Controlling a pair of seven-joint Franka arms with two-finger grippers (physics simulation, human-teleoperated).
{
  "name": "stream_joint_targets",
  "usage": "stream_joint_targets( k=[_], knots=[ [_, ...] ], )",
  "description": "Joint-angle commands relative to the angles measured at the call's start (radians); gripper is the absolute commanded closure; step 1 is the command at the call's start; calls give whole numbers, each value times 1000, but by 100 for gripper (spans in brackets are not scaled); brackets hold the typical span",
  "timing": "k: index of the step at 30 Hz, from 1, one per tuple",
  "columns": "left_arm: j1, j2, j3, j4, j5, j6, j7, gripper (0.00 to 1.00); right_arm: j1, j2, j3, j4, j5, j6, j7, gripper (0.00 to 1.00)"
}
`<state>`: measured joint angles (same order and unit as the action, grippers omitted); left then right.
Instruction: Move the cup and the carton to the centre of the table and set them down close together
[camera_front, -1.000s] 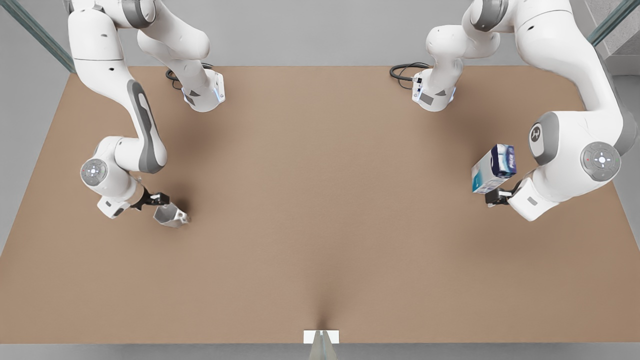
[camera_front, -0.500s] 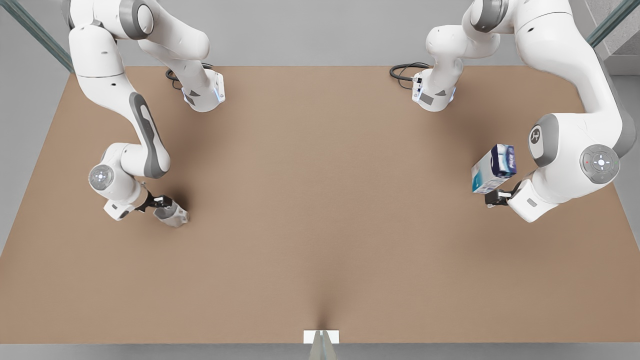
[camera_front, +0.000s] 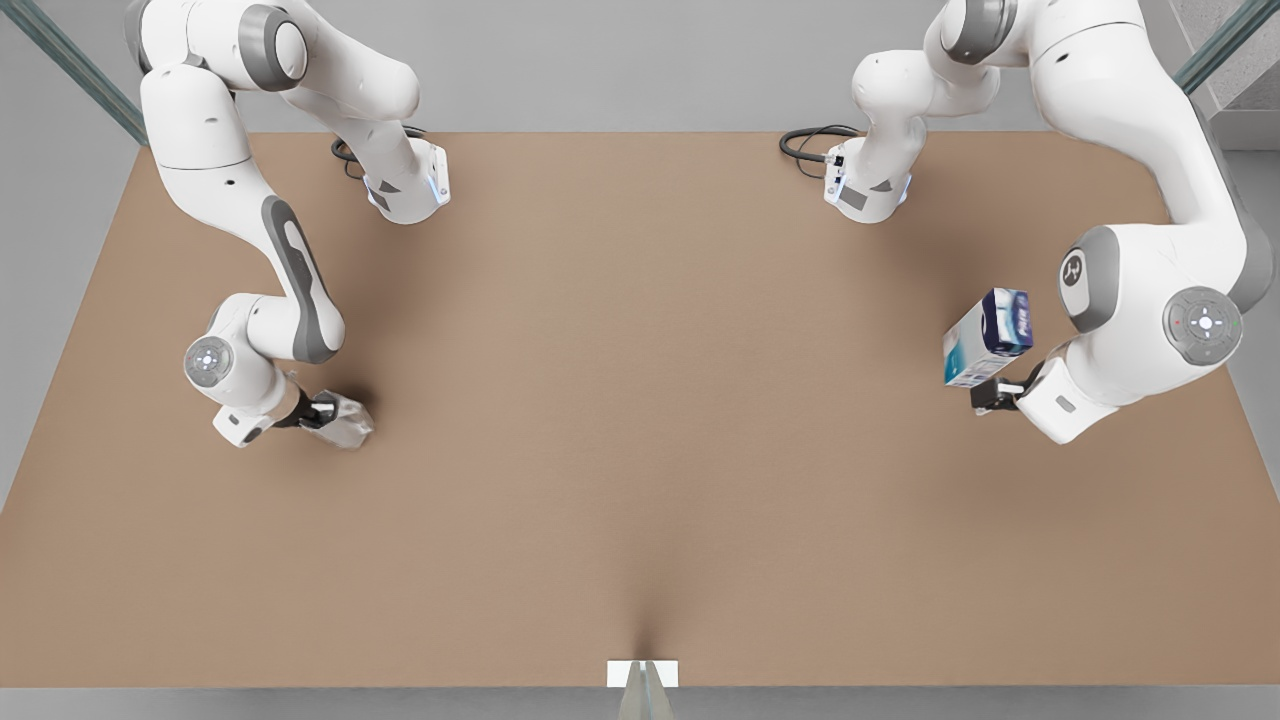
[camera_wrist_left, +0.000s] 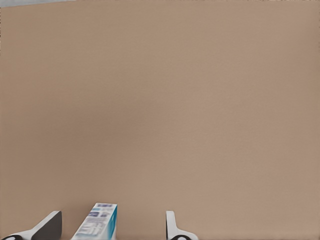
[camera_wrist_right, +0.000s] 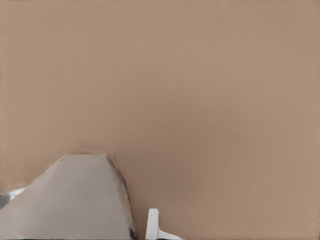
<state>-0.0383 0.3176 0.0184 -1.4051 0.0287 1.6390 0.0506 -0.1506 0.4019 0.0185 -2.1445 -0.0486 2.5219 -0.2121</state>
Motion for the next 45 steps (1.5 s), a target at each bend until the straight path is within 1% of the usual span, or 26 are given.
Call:
stream_joint_targets(
  k=[1, 19, 25, 31, 32, 33, 36, 40, 41, 42, 45],
  knots=[
    [0, 0, 0, 0, 0, -1, 0, 0, 0, 0, 0, 0, -1, 0, 0, 79],
    [-2, -25, 6, 2, 3, -24, 2, 0, 20, -12, 1, 25, 1, -12, 16, 79],
    [0, -23, 15, 2, 5, -22, 2, 0, 89, -26, 5, 46, 35, -25, 33, 79],
    [2, -22, 21, 0, 7, -21, 2, 0, 135, -26, 23, 57, 33, -38, 149, 79],
    [2, -22, 31, 0, 5, -19, 2, 0, 148, -25, 24, 71, 35, -51, 180, 79],
    [2, -22, 31, 2, 5, -19, 2, 0, 155, -26, 26, 112, 56, -132, 201, 79],
    [2, -20, 31, 2, 5, -19, 2, 0, 197, -23, 60, 121, 76, -140, 263, 79],
    [2, -20, 31, 0, 5, -19, 2, 0, 258, 49, 61, 213, 92, -141, 284, 79],
    [2, -22, 31, 0, 5, -19, 2, 0, 284, 72, 60, 236, 149, -141, 286, 79],
    [2, -22, 31, 0, 5, -19, 2, 0, 299, 80, 60, 247, 185, -140, 286, 79],
    [2, -22, 32, 0, 5, -19, 2, 0, 333, 83, 61, 287, 197, -164, 332, 79]
  ],
)
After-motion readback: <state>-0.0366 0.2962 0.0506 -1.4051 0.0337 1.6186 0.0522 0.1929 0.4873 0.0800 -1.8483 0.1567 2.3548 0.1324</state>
